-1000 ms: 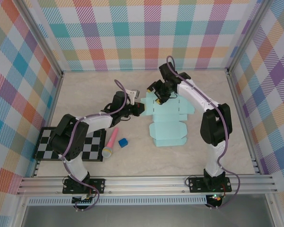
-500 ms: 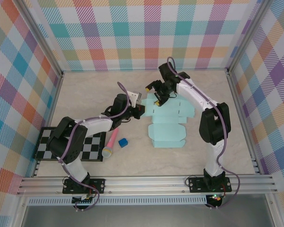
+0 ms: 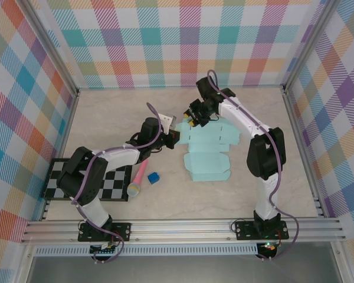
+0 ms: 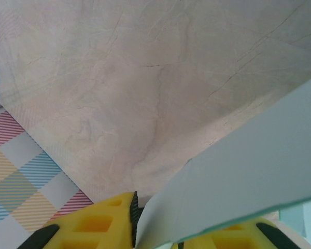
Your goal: Fold the paper box
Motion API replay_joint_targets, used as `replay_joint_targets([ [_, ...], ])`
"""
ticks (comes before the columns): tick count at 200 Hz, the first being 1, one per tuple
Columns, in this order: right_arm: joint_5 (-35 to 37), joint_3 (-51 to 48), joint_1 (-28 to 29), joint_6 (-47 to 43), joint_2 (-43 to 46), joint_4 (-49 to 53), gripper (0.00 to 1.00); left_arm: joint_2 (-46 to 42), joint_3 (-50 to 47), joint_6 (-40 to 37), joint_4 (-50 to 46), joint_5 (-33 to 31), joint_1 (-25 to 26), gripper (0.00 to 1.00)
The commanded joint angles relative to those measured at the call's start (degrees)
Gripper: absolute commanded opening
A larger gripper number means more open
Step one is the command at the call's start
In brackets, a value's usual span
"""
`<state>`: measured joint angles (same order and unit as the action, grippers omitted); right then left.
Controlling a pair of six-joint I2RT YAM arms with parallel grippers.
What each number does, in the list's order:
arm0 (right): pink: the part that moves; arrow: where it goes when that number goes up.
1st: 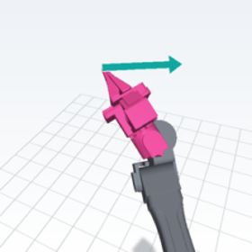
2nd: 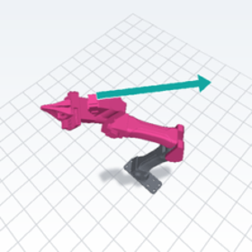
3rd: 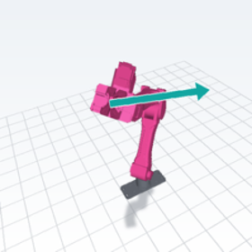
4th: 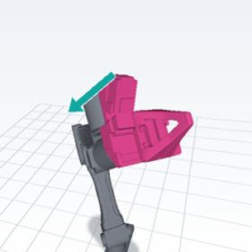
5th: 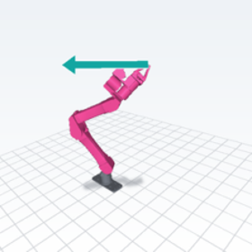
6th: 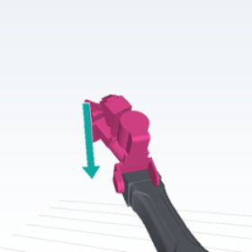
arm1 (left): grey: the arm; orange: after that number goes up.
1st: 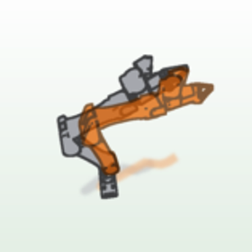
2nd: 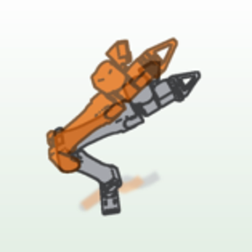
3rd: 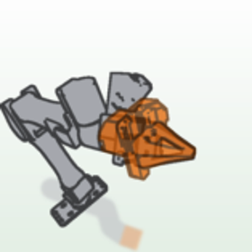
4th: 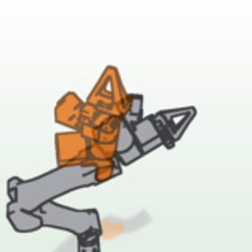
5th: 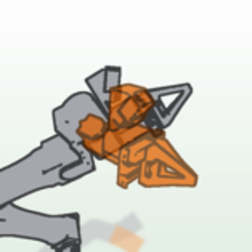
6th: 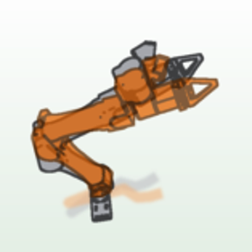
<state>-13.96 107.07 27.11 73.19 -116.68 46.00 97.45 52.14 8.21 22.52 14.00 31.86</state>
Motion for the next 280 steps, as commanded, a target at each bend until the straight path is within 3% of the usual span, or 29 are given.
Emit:
replay_joint_targets([
  [1, 0.2, 1.4, 0.3, -3.6, 2.3, 2.6, 0.2, 1.3, 0.8, -0.7, 0.8, 0.2, 0.5, 0.0],
  [50, 0.1, -0.5, -0.1, -5.4, 3.6, 2.9, 0.19, 3.1, 0.6, -0.5, 2.8, 0.2, 0.0, 0.0],
  [124, -5.9, -1.5, -2.5, -9.8, 5.1, 3.8, 0.18, 4.8, -2.1, 0.1, 6.4, 0.3, 0.0, 0.0],
  [177, -13.1, -8.6, -4.3, -5.0, 7.6, -3.5, 0.19, 7.3, -2.0, 1.2, 8.9, 0.6, 0.4, 0.0],
  [244, -10.8, -7.0, -4.7, -16.9, 7.8, 1.3, 0.17, 10.4, 2.3, 7.5, 9.0, 3.2, -1.2, 0.0],
  [257, -9.7, -8.1, -4.7, -20.6, 8.2, 1.8, 0.22, 9.8, 2.5, 6.9, 8.7, 2.5, -1.2, 0.0],
  [280, -4.9, -7.3, -4.7, -23.7, 9.5, 5.5, 0.39, 8.8, 1.9, 5.5, 9.5, 0.7, -1.2, 0.0],
])
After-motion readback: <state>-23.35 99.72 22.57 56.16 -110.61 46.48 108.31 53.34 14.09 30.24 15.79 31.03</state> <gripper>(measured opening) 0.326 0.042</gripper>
